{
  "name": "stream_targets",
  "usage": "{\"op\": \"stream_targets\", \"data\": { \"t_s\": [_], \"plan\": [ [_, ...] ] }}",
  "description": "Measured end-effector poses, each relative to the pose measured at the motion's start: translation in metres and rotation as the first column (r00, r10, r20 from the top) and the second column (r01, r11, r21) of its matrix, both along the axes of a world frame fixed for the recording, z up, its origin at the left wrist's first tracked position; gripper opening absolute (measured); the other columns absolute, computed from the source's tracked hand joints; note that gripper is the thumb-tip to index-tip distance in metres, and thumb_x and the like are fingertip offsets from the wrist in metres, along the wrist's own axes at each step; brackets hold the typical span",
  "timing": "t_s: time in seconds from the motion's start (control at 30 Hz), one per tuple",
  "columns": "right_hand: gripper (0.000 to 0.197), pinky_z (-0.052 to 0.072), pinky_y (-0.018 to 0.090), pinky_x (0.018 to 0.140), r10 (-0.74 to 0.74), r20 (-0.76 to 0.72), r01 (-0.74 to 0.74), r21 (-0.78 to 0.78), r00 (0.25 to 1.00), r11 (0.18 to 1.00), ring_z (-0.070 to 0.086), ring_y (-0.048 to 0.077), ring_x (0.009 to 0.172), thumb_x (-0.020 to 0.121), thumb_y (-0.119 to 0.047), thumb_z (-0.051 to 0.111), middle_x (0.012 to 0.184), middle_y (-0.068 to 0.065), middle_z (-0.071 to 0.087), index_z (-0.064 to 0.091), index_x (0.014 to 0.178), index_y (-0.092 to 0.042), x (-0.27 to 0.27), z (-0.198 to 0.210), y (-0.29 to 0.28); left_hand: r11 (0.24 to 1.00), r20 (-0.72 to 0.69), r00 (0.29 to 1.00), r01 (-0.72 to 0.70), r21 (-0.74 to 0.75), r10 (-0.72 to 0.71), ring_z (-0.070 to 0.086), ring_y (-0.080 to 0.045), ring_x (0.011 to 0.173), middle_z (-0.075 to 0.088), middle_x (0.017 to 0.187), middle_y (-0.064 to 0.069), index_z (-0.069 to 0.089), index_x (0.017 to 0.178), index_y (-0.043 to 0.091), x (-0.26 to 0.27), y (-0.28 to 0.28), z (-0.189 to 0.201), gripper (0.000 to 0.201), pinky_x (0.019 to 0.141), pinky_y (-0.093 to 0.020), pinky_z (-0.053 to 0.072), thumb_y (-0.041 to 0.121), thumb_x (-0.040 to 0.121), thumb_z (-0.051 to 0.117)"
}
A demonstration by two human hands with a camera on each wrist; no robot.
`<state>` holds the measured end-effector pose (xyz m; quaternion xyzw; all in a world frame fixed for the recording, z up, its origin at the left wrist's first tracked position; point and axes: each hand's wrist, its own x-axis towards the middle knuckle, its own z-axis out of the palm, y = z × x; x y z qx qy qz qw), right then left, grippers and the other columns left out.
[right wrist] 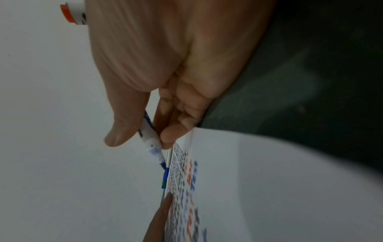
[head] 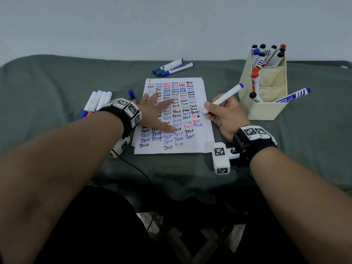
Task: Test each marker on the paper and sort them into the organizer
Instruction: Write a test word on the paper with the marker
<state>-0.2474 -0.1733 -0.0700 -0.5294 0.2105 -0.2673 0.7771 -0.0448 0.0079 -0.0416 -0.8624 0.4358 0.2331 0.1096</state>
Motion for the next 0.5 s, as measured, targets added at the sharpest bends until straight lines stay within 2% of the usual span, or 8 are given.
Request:
{"op": "stream_targets", "data": {
  "t_s": [0.13, 0.2, 0.3, 0.43, 0.5],
  "plan": [
    [0.027, 0.052, 0.027, 0.062, 0.015, 0.007, -0.015, 0.031, 1.000, 0.999, 0.063, 0.017, 0.068, 0.081, 0.002, 0.077, 0.072, 0.005, 0.062, 0.056, 0.086, -0.014, -0.002, 0.003, -0.001, 0.995, 0.092, 0.996, 0.017, -0.101, -0.008, 0.002, -0.032, 0.154, -0.003, 0.169, 0.005, 0.001, 0.152, 0.055, 0.001, -0.001, 0.003, 0.128, 0.115, -0.068, 0.015, 0.111, 0.040, 0.031],
    [0.026, 0.045, 0.027, 0.055, 0.015, 0.005, -0.015, 0.024, 1.000, 1.000, 0.054, 0.018, 0.061, 0.081, 0.003, 0.076, 0.070, 0.006, 0.059, 0.057, 0.083, -0.015, -0.003, 0.004, -0.001, 0.979, 0.187, 0.982, 0.017, -0.203, 0.022, 0.015, -0.032, 0.152, 0.013, 0.168, 0.001, 0.016, 0.153, 0.051, 0.003, 0.001, 0.007, 0.112, 0.115, -0.063, 0.020, 0.105, 0.057, 0.032],
    [0.024, 0.037, 0.027, 0.049, 0.021, 0.031, -0.022, 0.038, 0.999, 0.999, 0.044, 0.019, 0.054, 0.083, 0.002, 0.075, 0.069, 0.010, 0.055, 0.058, 0.084, -0.014, -0.003, 0.004, -0.001, 0.944, 0.322, 0.944, 0.035, -0.328, 0.077, 0.028, -0.030, 0.147, 0.031, 0.162, -0.001, 0.037, 0.148, 0.045, 0.018, 0.007, 0.013, 0.076, 0.119, -0.054, 0.023, 0.082, 0.083, 0.048],
    [0.007, 0.046, 0.025, 0.051, 0.026, 0.030, -0.028, 0.087, 0.999, 0.996, 0.059, 0.019, 0.057, 0.094, -0.007, 0.068, 0.068, 0.009, 0.065, 0.065, 0.087, -0.009, -0.003, 0.004, -0.001, 0.935, 0.430, 0.873, -0.078, -0.346, 0.232, 0.037, -0.034, 0.139, 0.043, 0.152, -0.003, 0.051, 0.141, 0.043, 0.041, 0.015, 0.019, 0.053, 0.112, -0.053, 0.034, 0.059, 0.090, 0.057],
    [0.012, 0.050, 0.025, 0.054, 0.043, 0.032, -0.047, 0.121, 0.999, 0.992, 0.064, 0.023, 0.061, 0.096, -0.014, 0.063, 0.072, 0.013, 0.069, 0.069, 0.091, -0.006, -0.003, 0.004, -0.002, 0.929, 0.427, 0.863, -0.118, -0.349, 0.271, 0.044, -0.034, 0.133, 0.048, 0.146, -0.009, 0.055, 0.140, 0.038, 0.050, 0.017, 0.018, 0.047, 0.109, -0.048, 0.040, 0.047, 0.094, 0.059]
  ]
}}
